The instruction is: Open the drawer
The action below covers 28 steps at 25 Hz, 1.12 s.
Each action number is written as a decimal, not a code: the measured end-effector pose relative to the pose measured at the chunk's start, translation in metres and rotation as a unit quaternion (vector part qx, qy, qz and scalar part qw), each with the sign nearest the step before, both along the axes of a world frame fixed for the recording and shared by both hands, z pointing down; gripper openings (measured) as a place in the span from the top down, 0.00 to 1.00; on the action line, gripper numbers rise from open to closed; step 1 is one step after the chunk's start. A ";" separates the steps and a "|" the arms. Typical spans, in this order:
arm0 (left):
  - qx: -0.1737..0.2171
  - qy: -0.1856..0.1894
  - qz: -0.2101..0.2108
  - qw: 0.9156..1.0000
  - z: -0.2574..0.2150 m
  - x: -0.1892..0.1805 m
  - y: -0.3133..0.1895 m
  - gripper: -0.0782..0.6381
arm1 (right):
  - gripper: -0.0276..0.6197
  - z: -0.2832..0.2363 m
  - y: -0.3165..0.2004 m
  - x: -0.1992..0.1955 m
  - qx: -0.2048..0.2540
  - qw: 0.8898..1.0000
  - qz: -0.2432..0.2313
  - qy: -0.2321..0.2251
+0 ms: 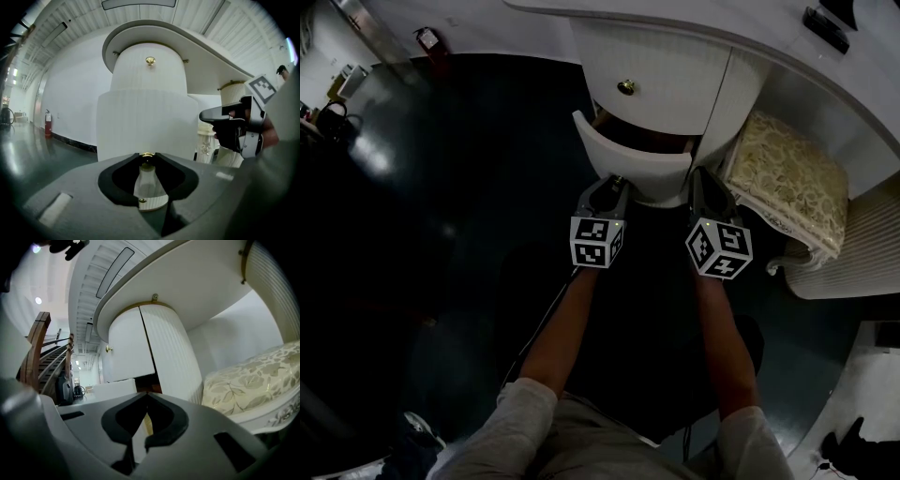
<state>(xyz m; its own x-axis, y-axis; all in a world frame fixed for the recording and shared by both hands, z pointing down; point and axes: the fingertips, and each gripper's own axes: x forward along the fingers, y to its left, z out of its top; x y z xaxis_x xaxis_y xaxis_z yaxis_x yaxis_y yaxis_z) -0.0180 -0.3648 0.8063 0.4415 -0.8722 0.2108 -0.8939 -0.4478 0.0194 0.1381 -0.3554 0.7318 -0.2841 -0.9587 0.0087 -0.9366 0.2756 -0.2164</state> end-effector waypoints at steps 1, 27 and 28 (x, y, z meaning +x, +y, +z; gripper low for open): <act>-0.001 0.000 0.000 1.000 0.000 -0.001 0.002 0.74 | 0.93 -0.002 -0.001 0.000 0.003 1.000 0.001 0.004; -0.021 -0.035 -0.007 0.999 0.004 -0.026 0.040 0.74 | 0.93 0.015 -0.015 -0.005 0.012 0.999 -0.026 0.019; -0.023 -0.037 -0.009 0.999 0.005 -0.027 0.041 0.74 | 0.93 0.017 -0.018 -0.006 0.009 0.999 -0.029 0.015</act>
